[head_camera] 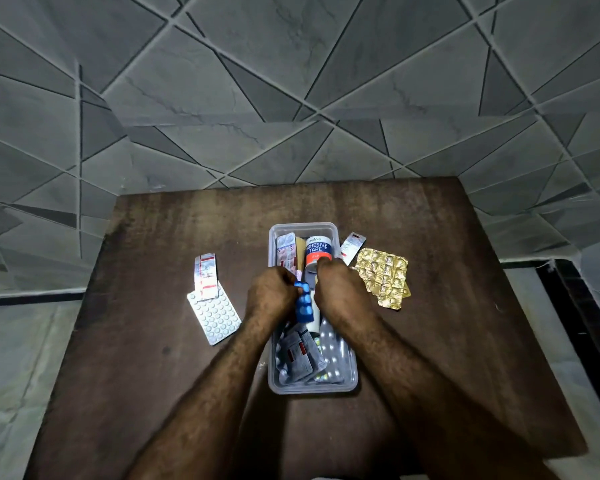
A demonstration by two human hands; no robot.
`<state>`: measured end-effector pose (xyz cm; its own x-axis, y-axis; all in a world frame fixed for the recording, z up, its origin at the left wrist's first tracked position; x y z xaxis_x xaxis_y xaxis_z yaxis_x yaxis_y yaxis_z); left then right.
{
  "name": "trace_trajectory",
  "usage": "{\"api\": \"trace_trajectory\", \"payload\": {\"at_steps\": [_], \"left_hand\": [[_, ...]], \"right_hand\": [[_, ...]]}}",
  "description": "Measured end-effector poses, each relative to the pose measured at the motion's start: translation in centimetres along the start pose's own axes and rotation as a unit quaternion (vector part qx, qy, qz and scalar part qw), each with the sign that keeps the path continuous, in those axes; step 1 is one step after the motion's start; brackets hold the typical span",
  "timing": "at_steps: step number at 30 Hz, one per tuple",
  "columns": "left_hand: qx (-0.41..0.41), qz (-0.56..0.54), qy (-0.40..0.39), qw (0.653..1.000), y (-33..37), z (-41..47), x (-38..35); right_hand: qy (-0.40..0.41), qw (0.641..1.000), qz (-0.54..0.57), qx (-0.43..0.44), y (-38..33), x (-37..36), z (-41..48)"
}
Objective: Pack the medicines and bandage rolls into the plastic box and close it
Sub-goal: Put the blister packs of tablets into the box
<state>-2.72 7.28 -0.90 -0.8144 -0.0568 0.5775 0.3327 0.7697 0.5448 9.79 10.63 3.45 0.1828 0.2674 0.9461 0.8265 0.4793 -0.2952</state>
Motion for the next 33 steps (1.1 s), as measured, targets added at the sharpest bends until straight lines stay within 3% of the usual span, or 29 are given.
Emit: {"api": "trace_trajectory", "payload": {"at_steps": [8,27,33], "left_hand": [[-0.002,0.075,0.031,0.997,0.1,0.5,-0.5],[-0.044,0.117,0.087,0.988,-0.2,0.6,-0.7],[-0.056,0.019,0.067,0.996,-1.1,1.6,1.1]], "right_hand": [[-0.029,0.997,-0.046,0.061,-2.4,-1.5,0.2],[-0.058,0.997,0.015,0.042,-1.2,-3.5,0.3],[0.047,0.991,0.117,-0.042,2.5,-0.6,1.4]]}}
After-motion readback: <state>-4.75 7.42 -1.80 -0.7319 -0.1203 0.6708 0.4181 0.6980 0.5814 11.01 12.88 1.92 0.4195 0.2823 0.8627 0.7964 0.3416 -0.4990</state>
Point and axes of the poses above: each hand's wrist, its own z-axis towards the middle knuckle, its own x-axis out of the back of the hand, y = z × x, the point moved 7 cm from there along z, towards the middle knuckle, and after that the axes turned 14 degrees about x, right-handed, at the moved point
